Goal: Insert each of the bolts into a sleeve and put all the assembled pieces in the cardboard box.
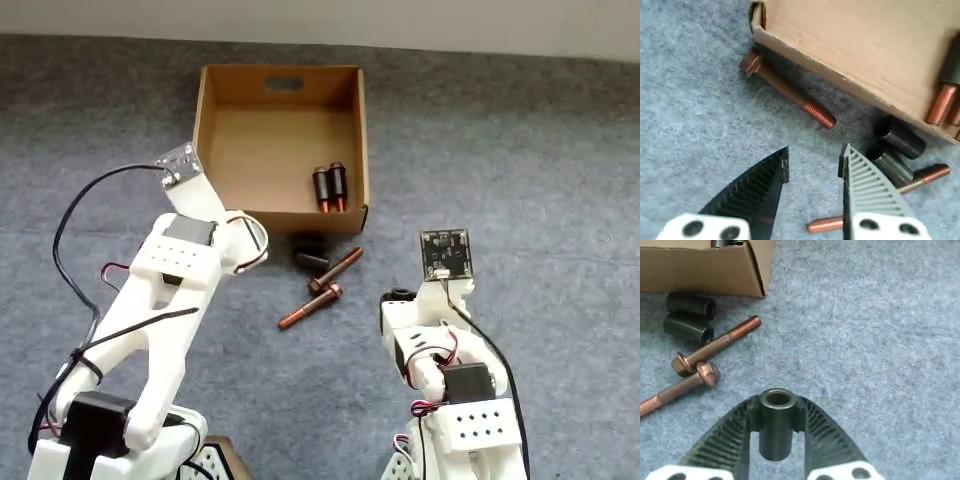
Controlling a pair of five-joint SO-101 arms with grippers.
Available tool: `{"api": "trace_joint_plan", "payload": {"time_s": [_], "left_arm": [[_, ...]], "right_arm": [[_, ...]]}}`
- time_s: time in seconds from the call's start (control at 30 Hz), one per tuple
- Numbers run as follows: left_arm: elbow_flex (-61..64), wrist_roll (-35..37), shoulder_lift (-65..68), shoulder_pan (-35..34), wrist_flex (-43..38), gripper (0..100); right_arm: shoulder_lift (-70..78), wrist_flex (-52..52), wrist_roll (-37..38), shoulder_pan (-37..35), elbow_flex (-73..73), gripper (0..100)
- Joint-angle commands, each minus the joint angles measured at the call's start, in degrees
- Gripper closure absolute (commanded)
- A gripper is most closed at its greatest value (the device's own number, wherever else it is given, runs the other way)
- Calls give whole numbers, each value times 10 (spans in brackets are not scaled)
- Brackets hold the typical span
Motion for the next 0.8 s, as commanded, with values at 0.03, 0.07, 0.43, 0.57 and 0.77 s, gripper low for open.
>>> {"api": "trace_joint_plan", "payload": {"time_s": [0.03, 0.07, 0.43, 0.57, 0.77], "left_arm": [[-19, 33, 0, -21, -25, 807], [-19, 34, 9, -24, -29, 807], [-85, 35, 155, -26, -28, 808], [-96, 36, 160, -26, -31, 808], [-101, 58, 166, -26, -32, 806]], "right_arm": [[-9, -8, -2, 0, -3, 991], [-9, -8, -2, 0, -3, 991], [-9, -8, -2, 0, -3, 991], [-9, -8, -2, 0, -3, 991], [-9, -9, -2, 0, -3, 991]]}}
